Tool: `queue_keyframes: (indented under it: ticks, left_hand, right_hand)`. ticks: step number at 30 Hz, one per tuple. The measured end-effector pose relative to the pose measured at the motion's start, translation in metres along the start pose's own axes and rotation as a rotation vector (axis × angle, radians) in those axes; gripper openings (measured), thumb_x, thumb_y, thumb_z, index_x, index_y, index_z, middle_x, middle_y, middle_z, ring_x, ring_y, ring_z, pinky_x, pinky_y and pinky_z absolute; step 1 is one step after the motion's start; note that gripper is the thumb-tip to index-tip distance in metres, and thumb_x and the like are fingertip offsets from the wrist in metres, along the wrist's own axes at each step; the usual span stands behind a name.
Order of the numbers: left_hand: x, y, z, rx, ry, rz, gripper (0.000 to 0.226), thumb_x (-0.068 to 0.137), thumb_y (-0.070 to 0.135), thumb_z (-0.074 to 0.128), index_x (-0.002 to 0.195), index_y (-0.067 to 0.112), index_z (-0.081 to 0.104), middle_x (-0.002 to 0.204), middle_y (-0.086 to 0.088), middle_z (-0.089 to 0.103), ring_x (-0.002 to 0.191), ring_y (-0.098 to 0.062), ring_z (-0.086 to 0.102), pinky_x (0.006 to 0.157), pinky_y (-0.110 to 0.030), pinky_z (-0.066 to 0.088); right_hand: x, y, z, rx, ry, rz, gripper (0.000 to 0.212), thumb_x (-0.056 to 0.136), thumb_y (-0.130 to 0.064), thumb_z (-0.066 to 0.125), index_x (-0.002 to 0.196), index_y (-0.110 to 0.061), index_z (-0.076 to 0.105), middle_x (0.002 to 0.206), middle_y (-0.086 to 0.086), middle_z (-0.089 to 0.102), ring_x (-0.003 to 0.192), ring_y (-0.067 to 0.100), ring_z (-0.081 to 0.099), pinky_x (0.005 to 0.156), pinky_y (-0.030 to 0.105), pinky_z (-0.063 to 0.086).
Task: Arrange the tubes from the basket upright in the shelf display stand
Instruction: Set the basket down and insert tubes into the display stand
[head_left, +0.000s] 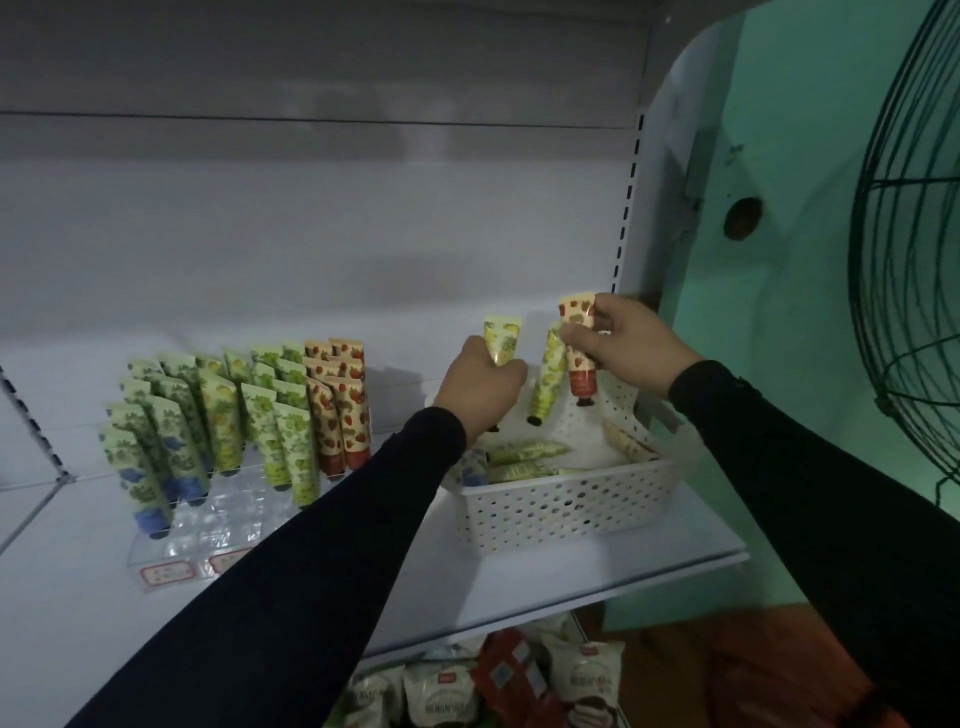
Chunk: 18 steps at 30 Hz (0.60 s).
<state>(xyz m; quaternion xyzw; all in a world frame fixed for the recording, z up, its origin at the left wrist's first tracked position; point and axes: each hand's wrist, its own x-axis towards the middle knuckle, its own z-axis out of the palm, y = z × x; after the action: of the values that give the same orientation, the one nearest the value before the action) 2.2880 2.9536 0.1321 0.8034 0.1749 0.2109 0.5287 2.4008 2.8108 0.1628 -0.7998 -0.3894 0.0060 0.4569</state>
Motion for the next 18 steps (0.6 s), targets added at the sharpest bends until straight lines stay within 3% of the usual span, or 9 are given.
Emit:
queue_keyframes:
  ticks: [3, 5, 8, 12, 14, 16, 18]
  left_hand:
    - [-0.007, 0.005, -0.006, 0.029, 0.046, 0.068, 0.022, 0.092, 0.029, 0.061, 0.097, 0.016, 0.044, 0.085, 0.001, 0.05, 0.069, -0.015, 0.051, 0.053, -0.025, 0.04]
    - [-0.016, 0.011, -0.011, -0.03, 0.028, 0.106, 0.028, 0.089, 0.028, 0.069, 0.104, 0.013, 0.051, 0.089, 0.0, 0.058, 0.069, -0.01, 0.056, 0.046, -0.019, 0.043]
    - [-0.026, 0.013, -0.022, -0.033, -0.011, 0.117, 0.036, 0.083, 0.019, 0.075, 0.11, 0.012, 0.053, 0.095, -0.002, 0.063, 0.077, -0.013, 0.061, 0.054, -0.019, 0.047]
    - [-0.048, 0.012, -0.046, -0.08, -0.059, 0.08, 0.024, 0.087, 0.015, 0.067, 0.109, 0.012, 0.059, 0.095, -0.008, 0.068, 0.072, -0.012, 0.062, 0.056, -0.02, 0.049]
    - [-0.062, 0.013, -0.062, -0.075, -0.059, 0.076, 0.014, 0.091, 0.015, 0.061, 0.103, 0.01, 0.064, 0.082, -0.004, 0.066, 0.056, -0.003, 0.059, 0.046, -0.015, 0.043]
    - [-0.073, 0.011, -0.081, -0.079, -0.027, 0.053, 0.013, 0.094, 0.018, 0.057, 0.102, 0.01, 0.062, 0.073, -0.002, 0.062, 0.042, -0.001, 0.052, 0.037, -0.014, 0.035]
    - [-0.084, 0.008, -0.098, -0.16, -0.006, 0.015, 0.008, 0.095, 0.02, 0.056, 0.102, 0.017, 0.057, 0.08, -0.007, 0.065, 0.046, -0.007, 0.058, 0.04, -0.018, 0.037]
  right_hand:
    - [-0.002, -0.019, 0.001, 0.198, -0.034, 0.008, 0.01, 0.094, -0.027, 0.064, 0.091, -0.018, 0.059, 0.087, -0.005, 0.068, 0.074, 0.002, 0.065, 0.074, 0.026, 0.054]
    - [-0.003, -0.03, 0.003, 0.312, -0.057, 0.026, 0.014, 0.093, -0.022, 0.064, 0.103, -0.012, 0.062, 0.096, 0.004, 0.072, 0.084, 0.011, 0.069, 0.081, 0.031, 0.058]
    - [-0.006, -0.045, 0.01, 0.445, -0.099, 0.046, 0.022, 0.094, -0.018, 0.062, 0.113, -0.006, 0.062, 0.103, 0.009, 0.072, 0.092, 0.019, 0.072, 0.081, 0.031, 0.059]
    - [-0.014, -0.061, 0.024, 0.497, -0.143, 0.042, 0.028, 0.095, -0.02, 0.061, 0.119, -0.005, 0.06, 0.108, 0.011, 0.069, 0.099, 0.022, 0.069, 0.083, 0.032, 0.059]
    - [-0.016, -0.07, 0.033, 0.529, -0.127, 0.035, 0.029, 0.095, -0.022, 0.061, 0.119, -0.005, 0.061, 0.107, 0.012, 0.068, 0.1, 0.023, 0.069, 0.085, 0.034, 0.058]
    - [-0.018, -0.081, 0.043, 0.552, -0.106, 0.01, 0.026, 0.096, -0.023, 0.06, 0.114, -0.004, 0.064, 0.099, 0.008, 0.067, 0.092, 0.02, 0.069, 0.08, 0.032, 0.058]
    - [-0.02, -0.091, 0.053, 0.536, -0.102, -0.023, 0.021, 0.096, -0.024, 0.06, 0.106, -0.007, 0.068, 0.094, 0.005, 0.068, 0.084, 0.014, 0.069, 0.074, 0.027, 0.057]
